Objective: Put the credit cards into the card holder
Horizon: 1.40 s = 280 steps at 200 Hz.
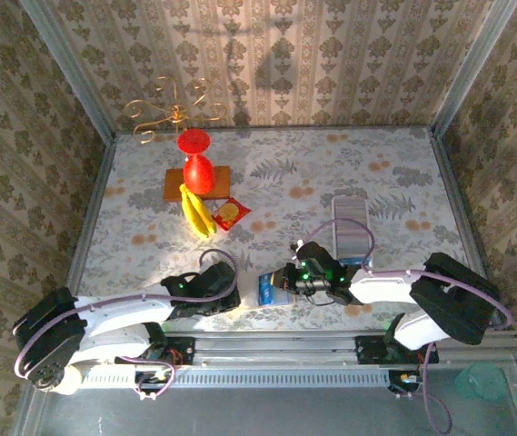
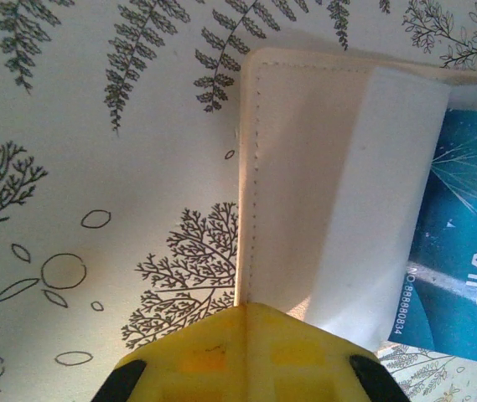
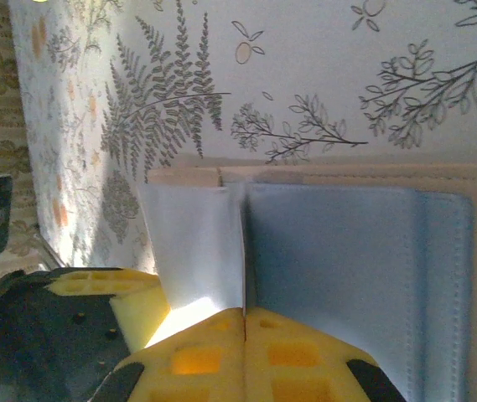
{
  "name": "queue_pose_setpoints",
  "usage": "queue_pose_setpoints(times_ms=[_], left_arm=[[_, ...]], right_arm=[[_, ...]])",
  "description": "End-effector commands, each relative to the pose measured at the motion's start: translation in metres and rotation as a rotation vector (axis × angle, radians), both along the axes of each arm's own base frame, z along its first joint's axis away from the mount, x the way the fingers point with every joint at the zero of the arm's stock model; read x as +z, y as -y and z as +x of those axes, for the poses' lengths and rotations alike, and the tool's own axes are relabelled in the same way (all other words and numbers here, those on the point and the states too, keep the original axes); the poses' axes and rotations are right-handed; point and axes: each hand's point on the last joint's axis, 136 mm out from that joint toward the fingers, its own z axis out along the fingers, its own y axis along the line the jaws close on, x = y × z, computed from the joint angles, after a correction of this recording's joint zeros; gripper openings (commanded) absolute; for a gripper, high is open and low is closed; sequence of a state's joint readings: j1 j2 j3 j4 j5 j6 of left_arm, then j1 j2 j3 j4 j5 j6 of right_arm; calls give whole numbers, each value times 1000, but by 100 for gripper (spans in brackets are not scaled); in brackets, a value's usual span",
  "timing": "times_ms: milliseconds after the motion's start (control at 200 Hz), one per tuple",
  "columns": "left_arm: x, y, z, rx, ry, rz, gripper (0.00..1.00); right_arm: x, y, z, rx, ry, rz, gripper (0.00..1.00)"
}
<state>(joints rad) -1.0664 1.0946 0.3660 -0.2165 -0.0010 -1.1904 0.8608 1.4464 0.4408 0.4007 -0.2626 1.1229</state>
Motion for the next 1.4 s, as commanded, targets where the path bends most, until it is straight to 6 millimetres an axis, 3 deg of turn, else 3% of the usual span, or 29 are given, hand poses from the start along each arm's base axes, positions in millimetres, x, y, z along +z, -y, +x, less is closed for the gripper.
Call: queue_pose_setpoints(times_ms=[0, 600, 920, 1275, 1395], left_arm=[[-12, -14, -8, 6, -28, 62, 2], [-11, -20, -8, 24, -22, 69, 2], [-7, -23, -7, 33, -9, 70, 2], [10, -16, 1, 46, 46, 4, 7], [17, -22, 5, 70, 78, 9, 8]], right_arm=[[6, -9, -1, 11, -14, 52, 0], [23, -3, 6, -47, -3, 132, 0], [16, -7, 5, -41, -36, 140, 0], [-1, -8, 2, -46, -95, 124, 0], [-3, -9, 2, -45, -99, 128, 0]])
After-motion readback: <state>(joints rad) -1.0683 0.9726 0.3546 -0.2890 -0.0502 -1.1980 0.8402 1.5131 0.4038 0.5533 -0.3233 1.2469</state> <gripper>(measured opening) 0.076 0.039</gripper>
